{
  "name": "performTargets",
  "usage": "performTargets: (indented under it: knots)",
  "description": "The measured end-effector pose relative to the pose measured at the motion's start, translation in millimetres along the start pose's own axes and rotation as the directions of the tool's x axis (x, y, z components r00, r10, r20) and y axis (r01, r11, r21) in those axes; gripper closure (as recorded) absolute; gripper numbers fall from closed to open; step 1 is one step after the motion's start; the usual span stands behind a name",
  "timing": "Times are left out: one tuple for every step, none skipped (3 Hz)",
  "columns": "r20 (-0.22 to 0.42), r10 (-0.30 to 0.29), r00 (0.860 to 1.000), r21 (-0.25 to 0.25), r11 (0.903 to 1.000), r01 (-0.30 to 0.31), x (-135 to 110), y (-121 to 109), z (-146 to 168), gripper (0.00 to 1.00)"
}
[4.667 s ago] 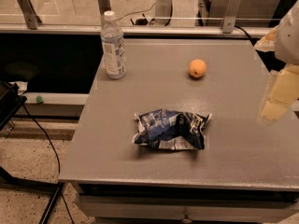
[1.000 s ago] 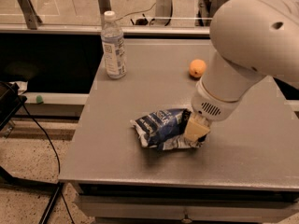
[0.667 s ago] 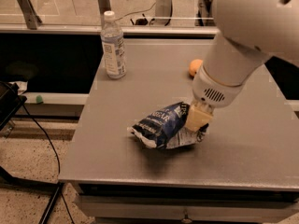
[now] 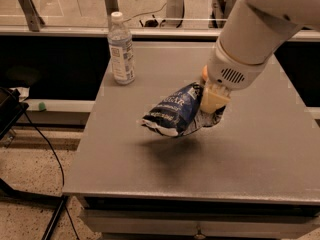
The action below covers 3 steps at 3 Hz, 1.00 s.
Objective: Move blue chip bag near blue plastic bottle
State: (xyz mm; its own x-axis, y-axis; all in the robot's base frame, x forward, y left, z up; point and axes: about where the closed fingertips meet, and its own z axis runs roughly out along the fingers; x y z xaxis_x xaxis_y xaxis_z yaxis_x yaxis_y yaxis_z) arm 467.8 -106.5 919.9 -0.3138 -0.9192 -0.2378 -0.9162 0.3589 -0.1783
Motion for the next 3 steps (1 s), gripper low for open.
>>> performTargets:
  knots:
    - [0.048,-0.001,0.999,0.019,0.9998,0.000,-8.0,-4.6,0.7,1.00]
    - [0.197,-0.008,0.980,0.080,0.9968,-0.008,-50.7,-31.7,6.5,1.00]
    - [0.284,-0.021,0.959,0.139,0.9901,-0.020,-81.2,-52.3,11.6,1.00]
